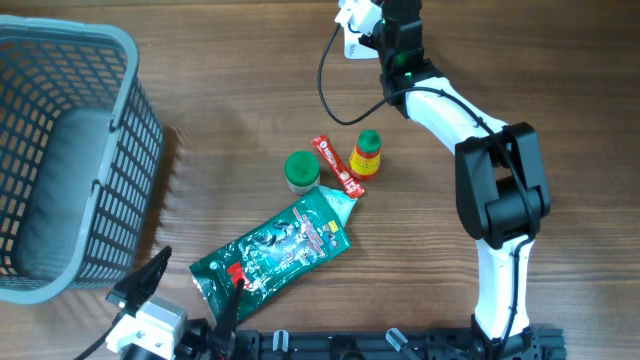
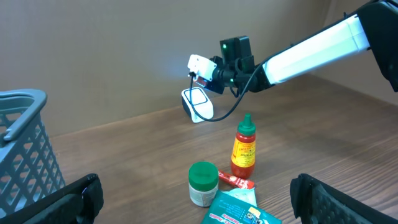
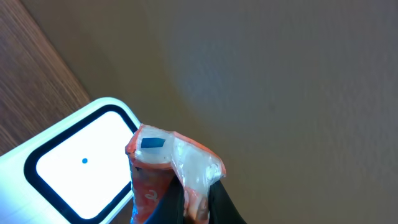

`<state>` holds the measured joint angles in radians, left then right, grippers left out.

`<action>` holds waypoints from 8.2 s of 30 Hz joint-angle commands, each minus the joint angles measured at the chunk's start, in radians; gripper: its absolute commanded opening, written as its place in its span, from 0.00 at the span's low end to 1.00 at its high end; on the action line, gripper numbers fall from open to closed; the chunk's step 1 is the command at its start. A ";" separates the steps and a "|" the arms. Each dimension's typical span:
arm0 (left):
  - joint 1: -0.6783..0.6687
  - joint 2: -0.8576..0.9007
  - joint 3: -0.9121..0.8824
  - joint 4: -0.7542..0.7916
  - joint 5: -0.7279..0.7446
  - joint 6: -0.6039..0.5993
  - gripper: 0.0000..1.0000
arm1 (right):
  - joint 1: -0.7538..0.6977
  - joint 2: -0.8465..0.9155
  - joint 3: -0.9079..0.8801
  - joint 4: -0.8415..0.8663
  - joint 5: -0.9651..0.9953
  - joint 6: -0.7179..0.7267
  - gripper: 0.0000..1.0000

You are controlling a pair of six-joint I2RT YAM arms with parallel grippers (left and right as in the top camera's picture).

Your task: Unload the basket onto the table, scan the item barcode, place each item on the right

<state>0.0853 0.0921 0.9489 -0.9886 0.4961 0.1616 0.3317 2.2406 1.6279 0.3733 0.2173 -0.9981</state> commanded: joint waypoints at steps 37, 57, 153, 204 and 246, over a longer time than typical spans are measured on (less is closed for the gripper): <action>-0.002 -0.007 -0.001 0.003 0.008 -0.010 1.00 | 0.008 -0.020 0.250 -0.108 0.375 0.377 0.04; -0.002 -0.007 -0.001 0.003 0.008 -0.009 1.00 | -0.853 -0.137 0.229 -1.062 0.235 1.032 0.05; -0.002 -0.007 -0.001 0.003 0.008 -0.010 1.00 | -0.060 -0.574 0.046 -1.503 -0.365 1.681 1.00; -0.002 -0.007 -0.001 0.003 0.008 -0.009 1.00 | -0.070 -0.648 -0.688 -0.852 -0.768 2.860 1.00; -0.002 -0.007 -0.001 0.003 0.008 -0.009 1.00 | -0.149 -0.409 -0.688 -0.528 -1.437 1.388 0.58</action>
<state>0.0853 0.0921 0.9489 -0.9882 0.4961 0.1616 0.2096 1.8187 0.9382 -0.1310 -1.0054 0.7712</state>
